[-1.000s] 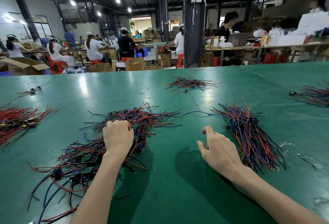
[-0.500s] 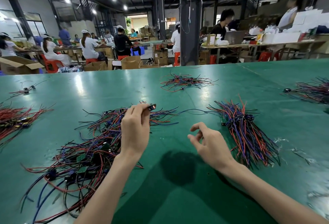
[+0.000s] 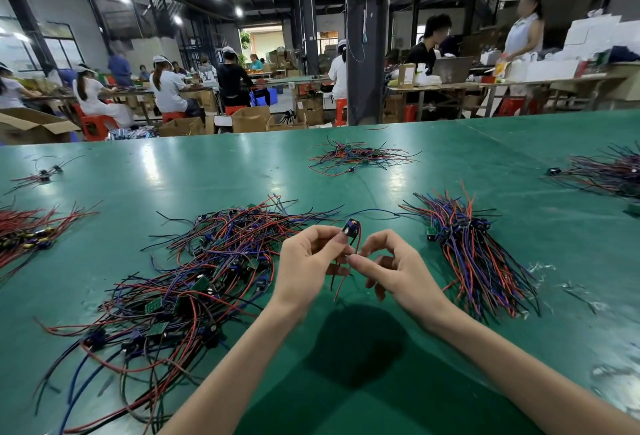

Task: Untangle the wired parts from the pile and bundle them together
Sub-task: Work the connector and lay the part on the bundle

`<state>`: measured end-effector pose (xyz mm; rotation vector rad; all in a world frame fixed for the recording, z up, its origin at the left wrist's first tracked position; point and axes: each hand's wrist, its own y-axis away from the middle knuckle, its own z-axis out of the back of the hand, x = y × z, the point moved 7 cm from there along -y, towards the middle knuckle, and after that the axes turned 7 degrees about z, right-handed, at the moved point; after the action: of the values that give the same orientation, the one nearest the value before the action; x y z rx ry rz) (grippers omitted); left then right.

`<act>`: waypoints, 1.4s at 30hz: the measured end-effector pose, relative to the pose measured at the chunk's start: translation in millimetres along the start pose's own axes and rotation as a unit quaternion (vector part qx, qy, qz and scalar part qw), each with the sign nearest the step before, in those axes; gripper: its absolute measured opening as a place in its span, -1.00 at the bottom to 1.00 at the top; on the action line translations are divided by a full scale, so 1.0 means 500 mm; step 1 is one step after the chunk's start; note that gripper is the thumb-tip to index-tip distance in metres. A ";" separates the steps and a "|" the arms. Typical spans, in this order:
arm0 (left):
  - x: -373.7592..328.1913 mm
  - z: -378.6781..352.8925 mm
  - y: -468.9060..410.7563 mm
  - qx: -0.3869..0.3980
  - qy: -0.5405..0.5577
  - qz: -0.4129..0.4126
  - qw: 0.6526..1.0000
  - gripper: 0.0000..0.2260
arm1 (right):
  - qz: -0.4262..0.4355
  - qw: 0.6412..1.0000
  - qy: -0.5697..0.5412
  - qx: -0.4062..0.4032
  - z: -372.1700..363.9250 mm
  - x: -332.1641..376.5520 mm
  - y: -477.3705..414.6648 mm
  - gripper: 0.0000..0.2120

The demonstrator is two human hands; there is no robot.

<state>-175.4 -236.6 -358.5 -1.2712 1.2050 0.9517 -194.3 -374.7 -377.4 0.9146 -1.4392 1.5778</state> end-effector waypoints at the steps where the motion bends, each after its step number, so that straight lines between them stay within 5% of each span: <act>1: 0.002 0.000 0.000 -0.003 0.005 0.009 1.000 -0.94 | -0.007 1.000 0.003 -0.011 0.005 -0.002 -0.001 -0.72; 8: 0.028 -0.011 -0.002 0.030 0.074 0.116 0.990 -0.91 | -0.014 0.999 -0.001 0.049 -0.016 0.000 -0.001 -0.97; 12: 0.032 -0.014 0.000 0.032 0.070 0.131 0.988 -0.87 | -0.031 0.999 -0.028 0.025 -0.007 0.003 -0.003 -0.80; 24: 0.036 -0.002 -0.008 0.029 0.057 0.151 0.987 -0.88 | -0.062 0.992 -0.083 -0.078 0.042 -0.016 -0.013 -0.79; 32: 0.049 -0.015 0.005 0.141 -0.013 0.240 0.960 -0.86 | -0.082 0.991 -0.070 -0.074 0.034 -0.043 -0.010 -0.76; 37: 0.040 0.009 -0.081 0.093 -0.027 0.316 0.944 -0.81 | -0.088 0.974 -0.012 -0.208 0.076 -0.063 0.001 -0.63; 40: -0.015 -0.016 -0.204 0.023 -0.046 0.248 0.967 -0.79 | -0.066 0.966 0.024 -0.249 0.088 -0.053 0.011 -0.67; 42: -0.059 -0.045 -0.256 0.012 -0.169 0.219 0.961 -0.53 | -0.039 0.972 0.046 -0.229 0.079 -0.044 0.016 -0.68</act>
<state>-57.6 -269.3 -305.2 -0.7870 1.2386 1.4072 -192.1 -416.2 -396.8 0.6084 -1.5880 1.1424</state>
